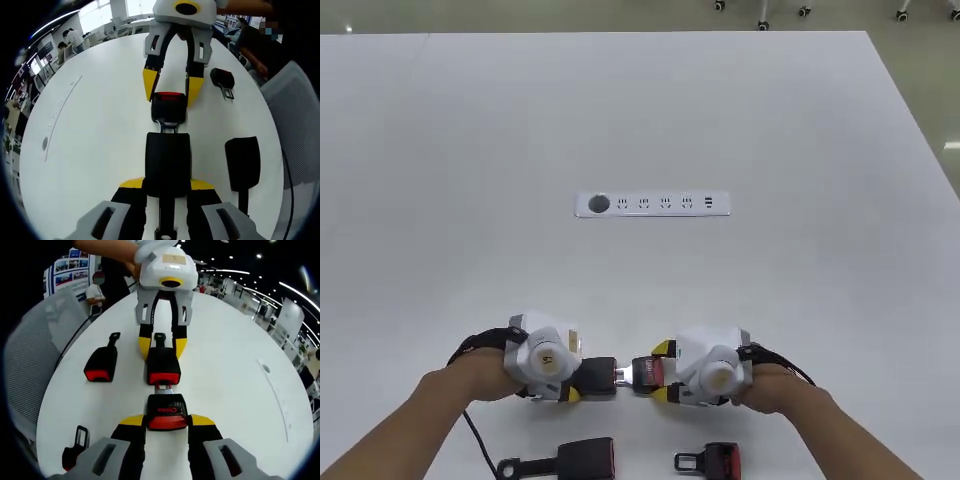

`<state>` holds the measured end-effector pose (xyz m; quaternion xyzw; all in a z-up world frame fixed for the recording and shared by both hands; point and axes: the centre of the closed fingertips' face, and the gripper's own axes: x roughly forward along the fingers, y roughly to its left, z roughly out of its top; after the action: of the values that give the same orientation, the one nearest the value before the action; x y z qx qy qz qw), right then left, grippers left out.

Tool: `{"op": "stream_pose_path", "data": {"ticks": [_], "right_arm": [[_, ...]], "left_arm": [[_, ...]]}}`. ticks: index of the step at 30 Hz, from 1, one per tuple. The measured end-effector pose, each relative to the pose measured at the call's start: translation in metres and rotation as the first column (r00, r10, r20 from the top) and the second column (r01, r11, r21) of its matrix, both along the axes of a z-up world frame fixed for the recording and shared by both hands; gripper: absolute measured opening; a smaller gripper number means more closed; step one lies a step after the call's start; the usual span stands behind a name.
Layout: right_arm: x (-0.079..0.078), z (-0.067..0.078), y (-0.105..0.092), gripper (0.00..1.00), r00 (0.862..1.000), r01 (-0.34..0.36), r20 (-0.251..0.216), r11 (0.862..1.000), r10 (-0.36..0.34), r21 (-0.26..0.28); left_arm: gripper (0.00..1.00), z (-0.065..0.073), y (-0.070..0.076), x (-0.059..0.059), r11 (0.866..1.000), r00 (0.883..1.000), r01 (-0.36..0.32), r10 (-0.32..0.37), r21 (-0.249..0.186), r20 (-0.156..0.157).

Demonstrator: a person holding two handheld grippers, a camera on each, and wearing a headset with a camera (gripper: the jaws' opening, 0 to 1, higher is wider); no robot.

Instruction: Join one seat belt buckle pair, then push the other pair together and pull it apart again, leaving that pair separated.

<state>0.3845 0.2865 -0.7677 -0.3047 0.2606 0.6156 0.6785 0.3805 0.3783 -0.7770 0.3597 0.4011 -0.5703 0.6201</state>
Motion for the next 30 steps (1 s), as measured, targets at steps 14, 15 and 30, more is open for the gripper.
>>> {"op": "stream_pose_path", "data": {"ticks": [14,15,30], "right_arm": [[-0.002,-0.004,0.003,0.26,1.0,-0.001,-0.022,1.0,0.001,0.001],[-0.002,-0.005,0.004,0.26,1.0,-0.004,-0.021,1.0,0.004,-0.001],[-0.004,-0.001,0.013,0.26,0.999,-0.006,-0.032,1.0,0.006,0.001]], "left_arm": [[0.3,-0.001,0.0,0.0,1.0,1.0,0.007,-0.007,-0.002,-0.003],[0.3,-0.002,0.0,0.0,1.0,1.0,0.008,-0.008,-0.002,-0.004],[0.3,0.001,-0.002,-0.001,1.0,1.0,-0.003,0.003,-0.015,-0.005]]}}
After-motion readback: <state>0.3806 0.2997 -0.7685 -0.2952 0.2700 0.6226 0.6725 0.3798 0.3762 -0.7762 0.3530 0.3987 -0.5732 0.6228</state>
